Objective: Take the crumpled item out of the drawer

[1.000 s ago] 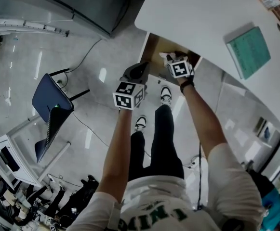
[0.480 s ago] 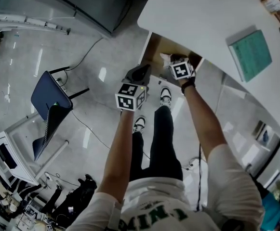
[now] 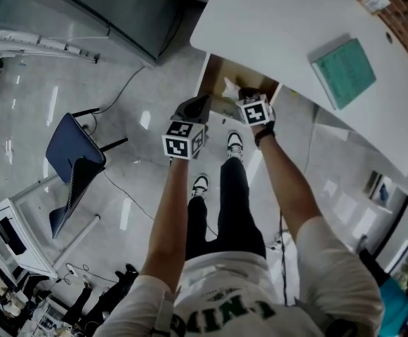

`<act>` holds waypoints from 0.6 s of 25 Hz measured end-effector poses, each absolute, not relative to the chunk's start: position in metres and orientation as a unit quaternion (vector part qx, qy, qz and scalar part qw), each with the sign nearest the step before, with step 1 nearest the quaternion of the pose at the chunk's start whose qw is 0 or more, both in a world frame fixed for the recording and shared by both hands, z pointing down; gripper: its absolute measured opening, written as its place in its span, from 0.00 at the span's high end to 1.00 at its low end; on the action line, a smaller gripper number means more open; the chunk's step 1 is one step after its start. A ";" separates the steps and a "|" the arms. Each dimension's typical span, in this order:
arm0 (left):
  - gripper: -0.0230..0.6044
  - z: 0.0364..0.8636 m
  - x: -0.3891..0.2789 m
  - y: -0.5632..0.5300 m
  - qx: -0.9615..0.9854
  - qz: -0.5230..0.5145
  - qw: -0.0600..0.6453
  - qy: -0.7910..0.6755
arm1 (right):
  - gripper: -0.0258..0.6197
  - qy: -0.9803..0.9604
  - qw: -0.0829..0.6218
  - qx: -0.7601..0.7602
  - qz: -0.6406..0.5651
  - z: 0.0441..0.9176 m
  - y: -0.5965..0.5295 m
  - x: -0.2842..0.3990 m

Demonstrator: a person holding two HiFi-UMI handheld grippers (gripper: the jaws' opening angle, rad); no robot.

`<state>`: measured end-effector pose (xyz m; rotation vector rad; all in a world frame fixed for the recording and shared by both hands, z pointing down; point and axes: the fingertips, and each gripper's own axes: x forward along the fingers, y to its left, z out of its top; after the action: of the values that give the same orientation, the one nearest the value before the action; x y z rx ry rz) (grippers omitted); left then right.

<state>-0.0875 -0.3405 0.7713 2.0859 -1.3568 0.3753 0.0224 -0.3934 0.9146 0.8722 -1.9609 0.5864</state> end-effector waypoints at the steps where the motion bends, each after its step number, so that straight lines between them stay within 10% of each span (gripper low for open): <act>1: 0.98 0.766 -0.087 -0.339 0.790 0.141 0.306 -0.512 | 0.96 -0.792 0.437 0.356 0.235 0.905 -0.391 0.022; 15: 0.98 0.681 -0.068 -0.294 0.823 0.139 0.257 -0.487 | 0.96 -0.786 0.351 0.448 0.244 0.751 -0.344 0.053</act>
<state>-0.0682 -0.2941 0.6814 2.2334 -1.3202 0.3768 0.0534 -0.3435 0.7507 1.1592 -2.0341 0.6310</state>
